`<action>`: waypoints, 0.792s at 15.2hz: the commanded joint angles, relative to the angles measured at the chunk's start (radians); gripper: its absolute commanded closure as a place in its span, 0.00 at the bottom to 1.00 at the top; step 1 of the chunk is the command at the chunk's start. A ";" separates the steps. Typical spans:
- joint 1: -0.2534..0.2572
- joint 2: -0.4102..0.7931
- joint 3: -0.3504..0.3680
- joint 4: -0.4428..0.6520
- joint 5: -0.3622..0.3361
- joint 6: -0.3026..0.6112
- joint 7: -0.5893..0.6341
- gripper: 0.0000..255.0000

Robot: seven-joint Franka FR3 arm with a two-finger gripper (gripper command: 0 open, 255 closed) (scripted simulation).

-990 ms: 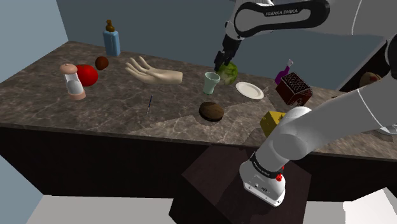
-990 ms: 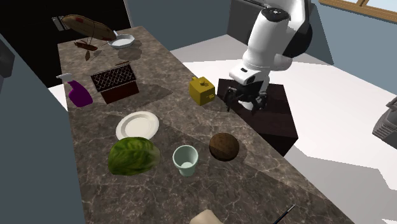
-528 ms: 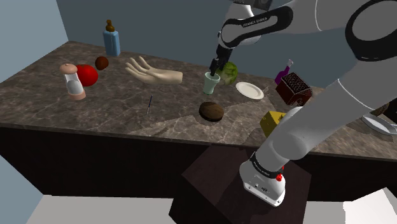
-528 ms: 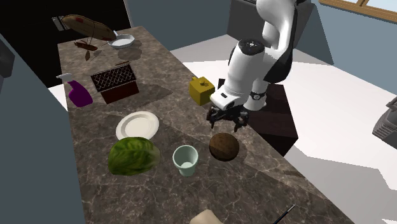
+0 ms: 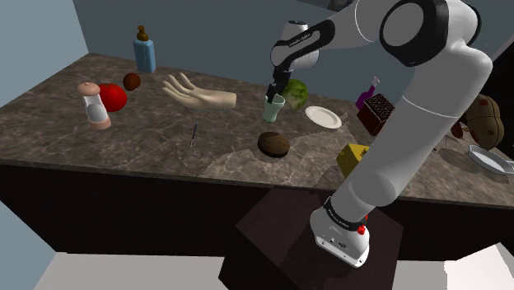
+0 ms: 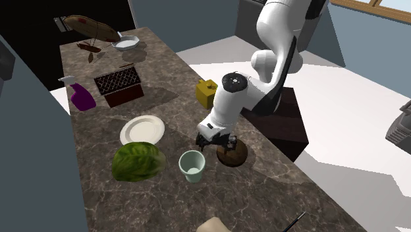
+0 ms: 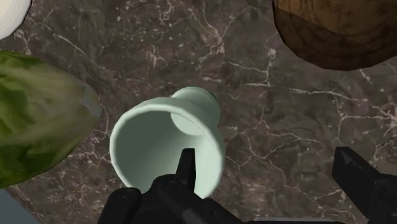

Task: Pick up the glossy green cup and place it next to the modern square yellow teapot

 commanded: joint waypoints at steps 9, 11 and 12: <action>-0.054 0.221 0.014 0.102 0.091 0.103 -0.100 0.00; -0.062 0.249 0.021 0.101 0.104 0.130 -0.109 0.00; -0.063 0.249 0.021 0.101 0.104 0.130 -0.109 0.00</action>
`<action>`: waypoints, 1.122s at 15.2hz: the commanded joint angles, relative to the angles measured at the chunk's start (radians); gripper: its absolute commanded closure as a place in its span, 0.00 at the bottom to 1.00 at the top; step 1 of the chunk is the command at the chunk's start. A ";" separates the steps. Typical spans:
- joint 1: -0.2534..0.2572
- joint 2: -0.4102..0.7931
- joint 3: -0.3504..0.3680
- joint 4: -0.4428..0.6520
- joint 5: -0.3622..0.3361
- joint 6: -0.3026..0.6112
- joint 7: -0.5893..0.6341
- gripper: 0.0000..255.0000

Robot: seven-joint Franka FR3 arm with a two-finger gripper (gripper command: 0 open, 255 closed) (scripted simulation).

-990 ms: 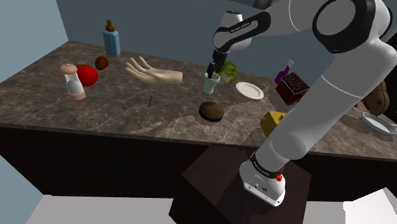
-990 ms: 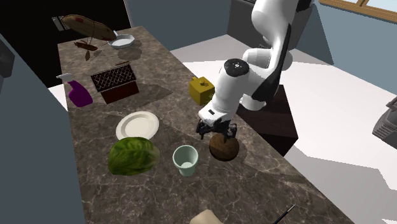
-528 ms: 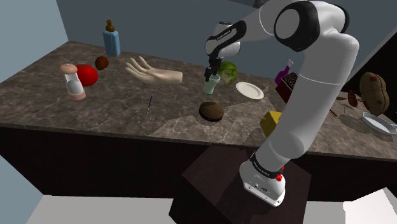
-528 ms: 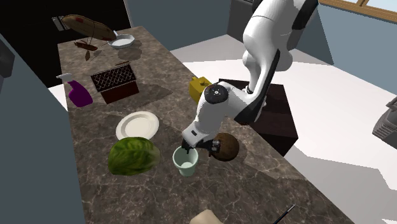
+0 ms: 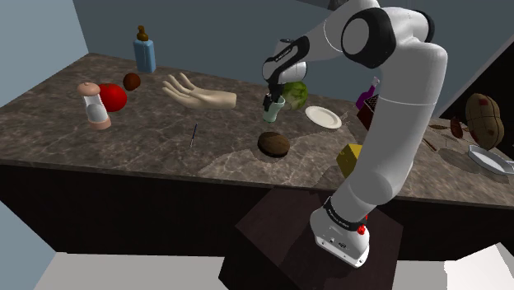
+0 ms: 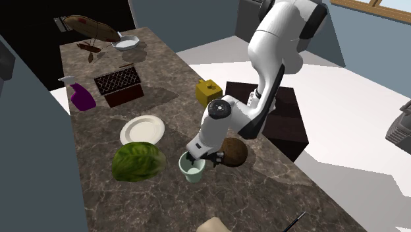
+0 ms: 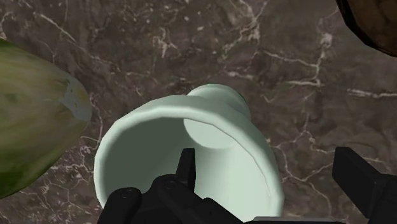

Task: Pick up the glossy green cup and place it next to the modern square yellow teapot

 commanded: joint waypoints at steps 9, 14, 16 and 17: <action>-0.003 0.006 0.001 0.000 0.003 0.007 -0.003 1.00; -0.003 0.006 0.001 0.000 0.003 0.007 -0.004 1.00; -0.003 0.007 0.001 0.000 0.004 0.007 -0.004 1.00; -0.003 0.006 0.001 0.000 0.004 0.007 -0.003 1.00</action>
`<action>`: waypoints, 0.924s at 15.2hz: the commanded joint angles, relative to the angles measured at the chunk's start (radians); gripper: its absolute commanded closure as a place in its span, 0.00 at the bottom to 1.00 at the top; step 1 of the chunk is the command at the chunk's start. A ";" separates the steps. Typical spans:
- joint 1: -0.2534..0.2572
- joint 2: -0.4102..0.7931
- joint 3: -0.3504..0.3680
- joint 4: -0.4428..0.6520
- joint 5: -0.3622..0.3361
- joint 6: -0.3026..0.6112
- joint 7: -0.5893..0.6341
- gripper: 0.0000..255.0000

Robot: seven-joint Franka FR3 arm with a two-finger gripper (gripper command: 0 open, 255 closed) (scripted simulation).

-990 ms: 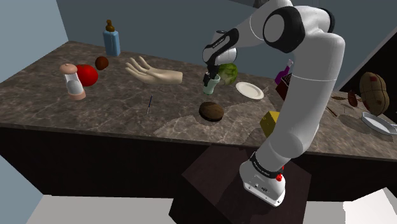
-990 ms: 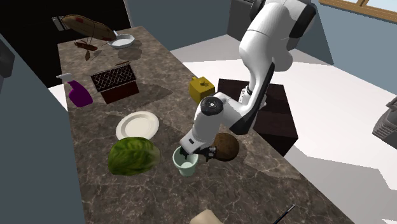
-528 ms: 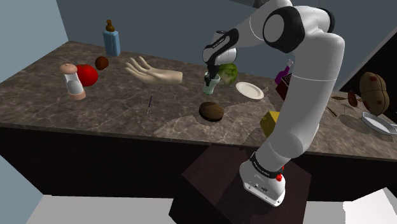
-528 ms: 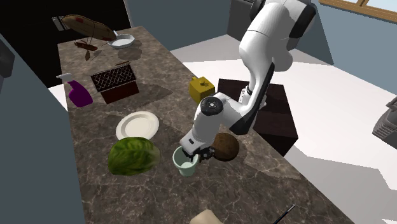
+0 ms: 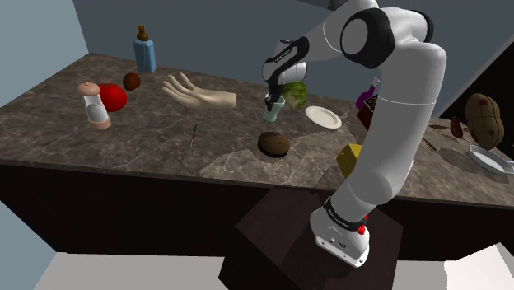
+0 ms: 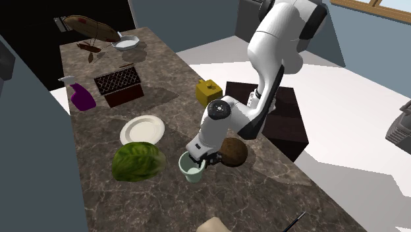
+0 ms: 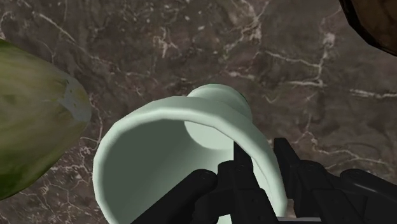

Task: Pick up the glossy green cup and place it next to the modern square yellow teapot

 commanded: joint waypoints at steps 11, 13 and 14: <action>0.020 -0.098 -0.022 0.032 -0.045 -0.126 0.019 1.00; 0.022 -0.114 -0.024 0.041 -0.052 -0.150 0.022 1.00; 0.024 -0.122 -0.026 0.046 -0.055 -0.162 0.023 1.00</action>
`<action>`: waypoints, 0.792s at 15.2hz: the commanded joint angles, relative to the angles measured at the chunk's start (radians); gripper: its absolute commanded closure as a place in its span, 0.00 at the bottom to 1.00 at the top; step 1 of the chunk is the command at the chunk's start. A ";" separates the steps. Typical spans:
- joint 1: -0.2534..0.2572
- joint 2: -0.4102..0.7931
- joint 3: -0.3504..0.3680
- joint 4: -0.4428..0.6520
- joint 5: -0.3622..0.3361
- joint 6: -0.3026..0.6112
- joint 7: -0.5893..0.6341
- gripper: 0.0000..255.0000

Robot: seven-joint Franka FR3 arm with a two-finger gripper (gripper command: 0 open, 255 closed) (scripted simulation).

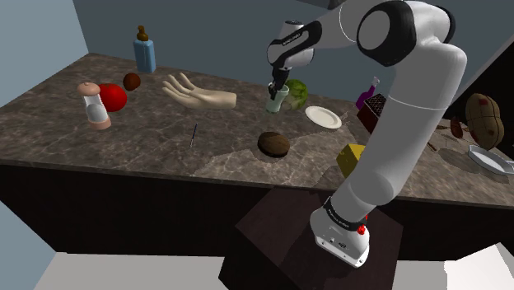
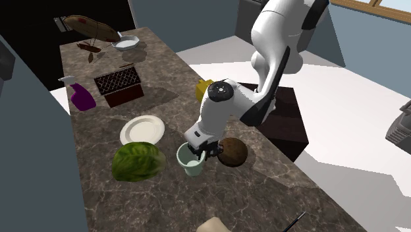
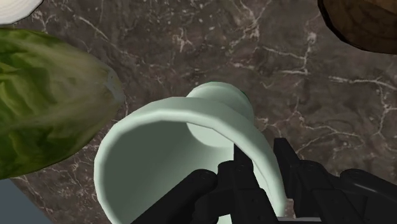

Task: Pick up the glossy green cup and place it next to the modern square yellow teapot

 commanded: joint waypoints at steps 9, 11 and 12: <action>0.010 -0.070 -0.008 0.056 -0.029 -0.121 0.010 1.00; 0.012 -0.081 -0.009 0.070 -0.034 -0.146 0.011 1.00; 0.012 -0.087 -0.009 0.078 -0.036 -0.159 0.012 1.00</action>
